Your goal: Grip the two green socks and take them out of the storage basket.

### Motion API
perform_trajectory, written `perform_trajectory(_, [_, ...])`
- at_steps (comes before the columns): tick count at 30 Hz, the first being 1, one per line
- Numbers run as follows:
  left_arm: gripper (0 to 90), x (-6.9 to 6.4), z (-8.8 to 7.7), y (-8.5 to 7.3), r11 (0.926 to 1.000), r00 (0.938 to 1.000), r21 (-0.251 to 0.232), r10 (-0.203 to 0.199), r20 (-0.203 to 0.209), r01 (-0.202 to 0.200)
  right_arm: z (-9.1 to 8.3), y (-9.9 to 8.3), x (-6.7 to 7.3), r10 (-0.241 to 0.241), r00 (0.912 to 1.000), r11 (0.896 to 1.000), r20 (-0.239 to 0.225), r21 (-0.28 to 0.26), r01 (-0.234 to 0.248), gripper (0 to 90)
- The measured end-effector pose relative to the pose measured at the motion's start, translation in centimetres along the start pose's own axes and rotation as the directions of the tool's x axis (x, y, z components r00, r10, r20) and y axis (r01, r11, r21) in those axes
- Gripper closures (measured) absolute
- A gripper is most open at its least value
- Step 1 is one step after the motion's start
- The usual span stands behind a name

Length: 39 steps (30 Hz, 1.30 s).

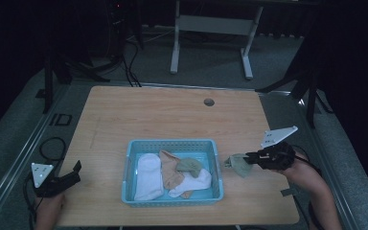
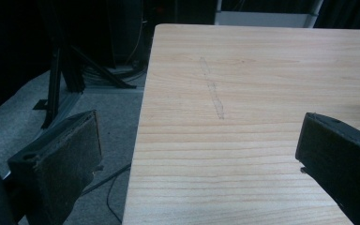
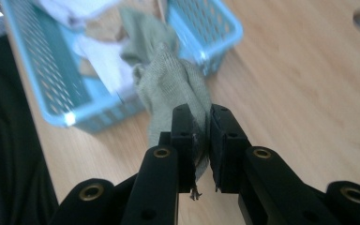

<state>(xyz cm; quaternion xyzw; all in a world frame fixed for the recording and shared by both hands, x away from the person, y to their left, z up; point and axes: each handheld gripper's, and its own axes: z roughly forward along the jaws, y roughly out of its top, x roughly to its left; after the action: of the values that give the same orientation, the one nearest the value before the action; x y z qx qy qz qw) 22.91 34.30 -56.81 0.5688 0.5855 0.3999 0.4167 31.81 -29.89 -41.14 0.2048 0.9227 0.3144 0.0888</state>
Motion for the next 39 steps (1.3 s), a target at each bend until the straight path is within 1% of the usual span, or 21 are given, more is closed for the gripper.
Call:
perform_trajectory(2, [0.3, 0.0, 0.0, 0.0, 1.0000, 1.0000, 0.000, 0.000, 0.000, 0.000, 0.6, -1.1, -0.2, 0.024, 0.9997, 1.000, -0.004, 0.008, -0.024, 80.6])
perform_trajectory(6, [0.4, 0.0, 0.0, 0.0, 1.0000, 1.0000, -0.001, 0.001, -0.001, -0.001, 1.6, -2.9, -0.4, 0.071, 0.9972, 0.997, -0.025, 0.003, -0.071, 80.6])
perform_trajectory(7, [0.3, 0.0, 0.0, 0.0, 1.0000, 1.0000, -0.001, 0.001, -0.001, -0.001, 1.6, -2.9, -0.4, 0.071, 0.9972, 0.997, -0.025, 0.003, -0.071, 80.6])
perform_trajectory(8, [0.3, 0.0, 0.0, 0.0, 1.0000, 1.0000, 0.000, 0.001, -0.001, -0.001, 1.8, -3.3, -0.5, 0.079, 0.9964, 0.997, -0.031, 0.006, -0.079, 80.6])
perform_trajectory(9, [0.4, 0.0, 0.0, 0.0, 1.0000, 1.0000, 0.000, 0.001, -0.001, -0.001, 2.4, -4.2, -0.6, 0.101, 0.9942, 0.995, -0.035, 0.013, -0.101, 80.6])
perform_trajectory(13, [0.3, 0.0, 0.0, 0.0, 1.0000, 1.0000, -0.001, 0.001, 0.000, -0.001, 3.1, -5.5, -0.6, 0.130, 0.9901, 0.991, -0.053, 0.013, -0.129, 80.6])
perform_trajectory(14, [0.4, 0.0, 0.0, 0.0, 1.0000, 1.0000, -0.002, 0.001, 0.000, -0.001, 3.3, -5.8, -0.7, 0.136, 0.9895, 0.991, -0.049, 0.018, -0.135, 80.6])
perform_trajectory(18, [0.3, 0.0, 0.0, 0.0, 1.0000, 1.0000, -0.005, -0.001, 0.003, 0.001, 4.2, -7.1, -0.9, 0.176, 0.9832, 0.984, -0.050, 0.027, -0.175, 80.6])
perform_trajectory(20, [0.3, 0.0, 0.0, 0.0, 1.0000, 1.0000, -0.004, -0.001, 0.003, 0.001, 4.4, -7.5, -1.0, 0.182, 0.9818, 0.983, -0.055, 0.029, -0.180, 80.5])
perform_trajectory(21, [0.3, 0.0, 0.0, 0.0, 1.0000, 1.0000, -0.004, 0.000, 0.004, 0.000, 4.9, -8.1, -1.2, 0.202, 0.9777, 0.979, -0.059, 0.032, -0.200, 80.6])
perform_trajectory(23, [0.4, 0.0, 0.0, 0.0, 1.0000, 1.0000, -0.004, 0.000, 0.003, 0.000, 5.4, -8.7, -1.3, 0.221, 0.9731, 0.975, -0.065, 0.040, -0.219, 80.6])
perform_trajectory(25, [0.3, 0.0, 0.0, 0.0, 1.0000, 1.0000, -0.004, 0.002, 0.003, -0.002, 5.6, -8.9, -1.4, 0.227, 0.9719, 0.974, -0.064, 0.038, -0.224, 80.6])
perform_trajectory(27, [0.3, 0.0, 0.0, 0.0, 1.0000, 1.0000, -0.006, -0.001, 0.003, 0.001, 5.9, -9.4, -1.5, 0.241, 0.9682, 0.970, -0.066, 0.037, -0.239, 80.5])
perform_trajectory(28, [0.3, 0.0, 0.0, 0.0, 1.0000, 1.0000, -0.006, -0.001, 0.005, 0.001, 6.0, -9.5, -1.5, 0.243, 0.9678, 0.970, -0.067, 0.038, -0.241, 80.5])
perform_trajectory(33, [0.3, 0.0, 0.0, 0.0, 1.0000, 1.0000, -0.006, 0.000, 0.003, 0.000, 6.2, -9.9, -1.8, 0.254, 0.9665, 0.966, -0.036, 0.055, -0.252, 80.3])
perform_trajectory(37, [0.3, 0.0, 0.0, 0.0, 1.0000, 1.0000, -0.004, 0.002, 0.004, -0.001, 6.2, -9.8, -1.9, 0.249, 0.9683, 0.967, -0.025, 0.063, -0.247, 79.5])
perform_trajectory(38, [0.3, 0.0, 0.0, 0.0, 1.0000, 1.0000, -0.006, -0.001, 0.005, 0.001, 6.1, -9.8, -2.0, 0.249, 0.9682, 0.967, -0.021, 0.066, -0.247, 78.1])
perform_trajectory(39, [0.4, 0.0, 0.0, 0.0, 1.0000, 1.0000, -0.006, -0.001, 0.006, 0.001, 5.9, -9.4, -2.1, 0.243, 0.9699, 0.967, 0.009, 0.075, -0.243, 68.9])
